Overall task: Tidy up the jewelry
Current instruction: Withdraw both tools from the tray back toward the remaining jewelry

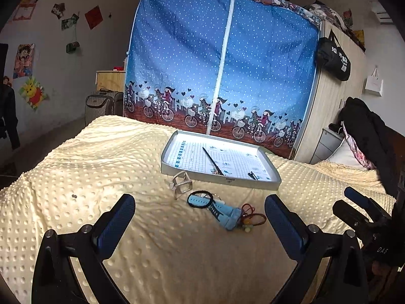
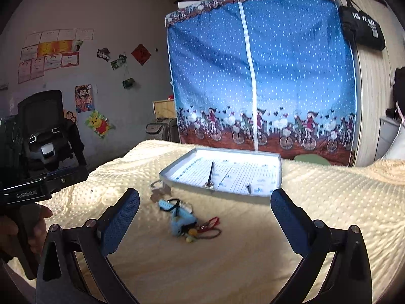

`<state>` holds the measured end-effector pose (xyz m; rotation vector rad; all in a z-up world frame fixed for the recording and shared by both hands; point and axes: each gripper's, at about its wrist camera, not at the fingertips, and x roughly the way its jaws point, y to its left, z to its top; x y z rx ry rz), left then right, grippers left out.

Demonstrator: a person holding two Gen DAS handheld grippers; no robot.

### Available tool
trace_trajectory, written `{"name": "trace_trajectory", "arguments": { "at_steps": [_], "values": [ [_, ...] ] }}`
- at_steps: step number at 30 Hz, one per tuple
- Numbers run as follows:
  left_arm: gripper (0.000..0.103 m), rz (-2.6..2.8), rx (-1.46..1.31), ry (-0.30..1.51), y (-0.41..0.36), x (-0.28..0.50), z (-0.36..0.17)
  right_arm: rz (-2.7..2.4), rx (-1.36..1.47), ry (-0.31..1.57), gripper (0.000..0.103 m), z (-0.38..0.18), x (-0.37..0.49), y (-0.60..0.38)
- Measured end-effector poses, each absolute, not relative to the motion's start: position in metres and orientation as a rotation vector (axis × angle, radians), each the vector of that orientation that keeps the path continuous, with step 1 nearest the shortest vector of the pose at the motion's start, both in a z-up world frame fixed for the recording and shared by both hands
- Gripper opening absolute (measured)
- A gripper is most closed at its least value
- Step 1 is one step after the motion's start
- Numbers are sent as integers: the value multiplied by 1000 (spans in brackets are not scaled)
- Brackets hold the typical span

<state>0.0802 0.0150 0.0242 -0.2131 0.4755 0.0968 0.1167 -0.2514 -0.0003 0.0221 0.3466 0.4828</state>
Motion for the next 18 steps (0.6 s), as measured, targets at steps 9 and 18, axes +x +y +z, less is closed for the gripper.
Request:
{"name": "trace_trajectory", "arguments": {
  "at_steps": [9, 18],
  "values": [
    [103, 111, -172, 620, 12, 93, -2, 493, -38, 575, 102, -42, 145, -235],
    [103, 159, -163, 774, 16, 112, -33, 509, -52, 671, 102, -70, 167, -218]
  ]
}}
